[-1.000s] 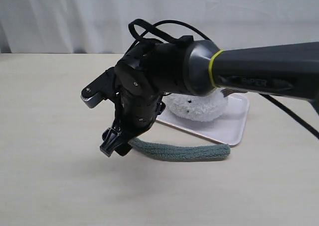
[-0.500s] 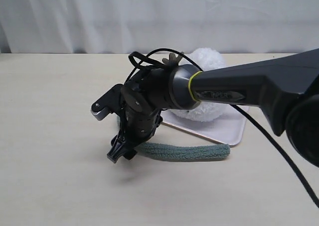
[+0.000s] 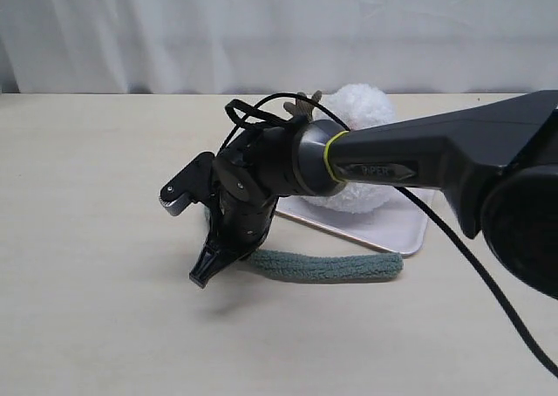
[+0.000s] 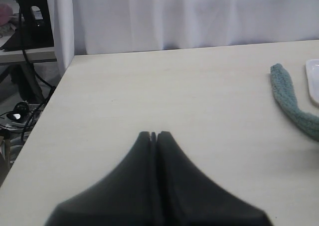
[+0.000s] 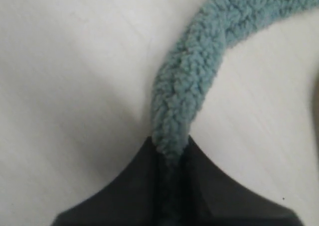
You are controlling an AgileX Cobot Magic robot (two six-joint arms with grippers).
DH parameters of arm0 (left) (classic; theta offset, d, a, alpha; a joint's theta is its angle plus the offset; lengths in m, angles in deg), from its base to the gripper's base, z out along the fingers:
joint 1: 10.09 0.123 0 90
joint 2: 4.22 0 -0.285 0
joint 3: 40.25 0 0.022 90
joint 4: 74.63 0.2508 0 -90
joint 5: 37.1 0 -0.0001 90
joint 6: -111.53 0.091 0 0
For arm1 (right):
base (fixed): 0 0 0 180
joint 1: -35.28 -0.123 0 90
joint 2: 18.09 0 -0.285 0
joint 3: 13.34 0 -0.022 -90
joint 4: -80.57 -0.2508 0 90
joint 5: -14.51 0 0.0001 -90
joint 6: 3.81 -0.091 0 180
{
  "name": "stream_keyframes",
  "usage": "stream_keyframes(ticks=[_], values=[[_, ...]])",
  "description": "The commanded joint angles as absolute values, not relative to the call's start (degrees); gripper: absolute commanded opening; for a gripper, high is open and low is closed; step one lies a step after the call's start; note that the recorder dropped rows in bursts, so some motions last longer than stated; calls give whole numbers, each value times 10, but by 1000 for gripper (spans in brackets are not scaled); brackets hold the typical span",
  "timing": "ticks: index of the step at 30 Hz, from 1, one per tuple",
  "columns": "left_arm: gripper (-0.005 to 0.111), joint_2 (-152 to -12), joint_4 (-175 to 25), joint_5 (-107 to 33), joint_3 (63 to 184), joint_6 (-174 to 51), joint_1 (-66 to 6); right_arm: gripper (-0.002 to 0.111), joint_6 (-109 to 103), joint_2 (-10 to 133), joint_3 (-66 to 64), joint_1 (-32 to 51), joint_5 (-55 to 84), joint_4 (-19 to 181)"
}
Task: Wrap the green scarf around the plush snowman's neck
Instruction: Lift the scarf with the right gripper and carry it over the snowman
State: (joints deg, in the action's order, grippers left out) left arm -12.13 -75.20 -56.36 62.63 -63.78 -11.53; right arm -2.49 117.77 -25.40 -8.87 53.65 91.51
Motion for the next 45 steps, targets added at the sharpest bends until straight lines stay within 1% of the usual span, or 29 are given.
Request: stream_keyframes(ticks=[1,10,18,25,29,33,36,39,45], values=[[0,-120,-752,-556,625,-638,-114,4,-6,1171,-253,-94,565,918],[0,-120,-752,-556,625,-638,-114,4,-3,1078,-253,-126,618,915],[0,-120,-752,-556,625,-638,-114,4,-6,951,-253,-186,710,922],[0,-120,-752,-556,625,-638,-114,4,-98,841,-253,-215,771,1051],[0,-120,-752,-556,625,-638,-114,4,-141,797,-253,-214,786,1134],[0,-120,-752,-556,625,-638,-114,4,-141,809,-253,-201,786,1226],[0,-120,-752,-556,625,-638,-114,4,-141,832,-253,-161,780,1230],[0,-120,-752,-556,625,-638,-114,4,-141,865,-253,-114,778,1185],[0,-120,-752,-556,625,-638,-114,4,-136,875,-253,-107,745,1172]])
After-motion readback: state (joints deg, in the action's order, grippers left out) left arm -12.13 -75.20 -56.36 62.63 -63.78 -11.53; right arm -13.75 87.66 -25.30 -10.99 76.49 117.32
